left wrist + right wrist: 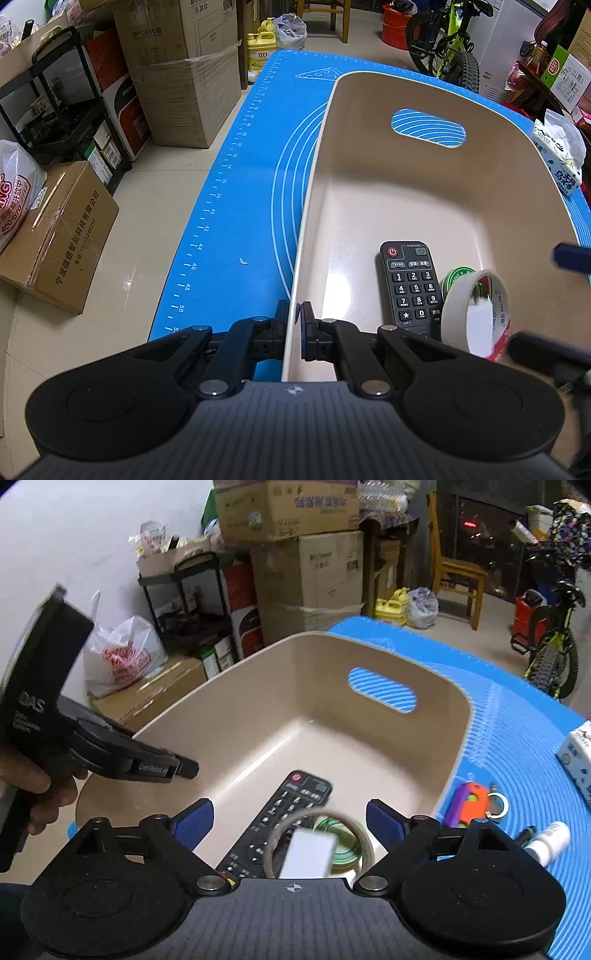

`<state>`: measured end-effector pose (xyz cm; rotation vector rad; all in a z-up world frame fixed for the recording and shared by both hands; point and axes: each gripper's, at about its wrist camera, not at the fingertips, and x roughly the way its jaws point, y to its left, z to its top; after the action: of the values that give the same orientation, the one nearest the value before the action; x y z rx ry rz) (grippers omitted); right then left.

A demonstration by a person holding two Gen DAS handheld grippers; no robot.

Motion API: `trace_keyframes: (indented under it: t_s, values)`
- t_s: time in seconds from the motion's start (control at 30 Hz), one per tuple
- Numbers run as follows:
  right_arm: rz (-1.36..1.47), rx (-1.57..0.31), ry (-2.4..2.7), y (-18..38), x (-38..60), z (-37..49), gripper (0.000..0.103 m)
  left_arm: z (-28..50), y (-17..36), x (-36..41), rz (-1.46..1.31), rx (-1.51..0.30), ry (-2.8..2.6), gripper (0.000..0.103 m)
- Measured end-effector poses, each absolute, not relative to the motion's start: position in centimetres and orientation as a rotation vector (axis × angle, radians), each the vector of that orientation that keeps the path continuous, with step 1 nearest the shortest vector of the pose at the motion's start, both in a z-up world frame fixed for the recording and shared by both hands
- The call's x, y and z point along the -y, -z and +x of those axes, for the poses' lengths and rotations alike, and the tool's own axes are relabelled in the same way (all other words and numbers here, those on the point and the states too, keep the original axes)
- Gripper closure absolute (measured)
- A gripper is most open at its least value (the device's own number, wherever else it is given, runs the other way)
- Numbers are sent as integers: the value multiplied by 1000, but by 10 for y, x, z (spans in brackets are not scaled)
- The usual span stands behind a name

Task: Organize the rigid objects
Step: 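Lower the tape roll onto the charger in the bin and release, then move the right gripper back to the black marker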

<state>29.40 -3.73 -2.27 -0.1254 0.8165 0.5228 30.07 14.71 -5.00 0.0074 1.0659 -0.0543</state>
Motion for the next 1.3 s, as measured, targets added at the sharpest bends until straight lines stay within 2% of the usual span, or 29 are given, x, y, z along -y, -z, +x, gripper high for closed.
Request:
trace_keyframes:
  t_s: [0.33, 0.53, 1.3]
  values:
    - [-36, -648, -428, -10, 85, 290, 7, 300, 50, -147, 15, -1066, 49, 96]
    - [-16, -615, -302, -11, 116, 295, 6, 300, 50, -147, 16, -1066, 48, 96]
    - [68, -813, -21, 79, 178, 326, 6, 300, 49, -147, 10, -1067, 49, 96]
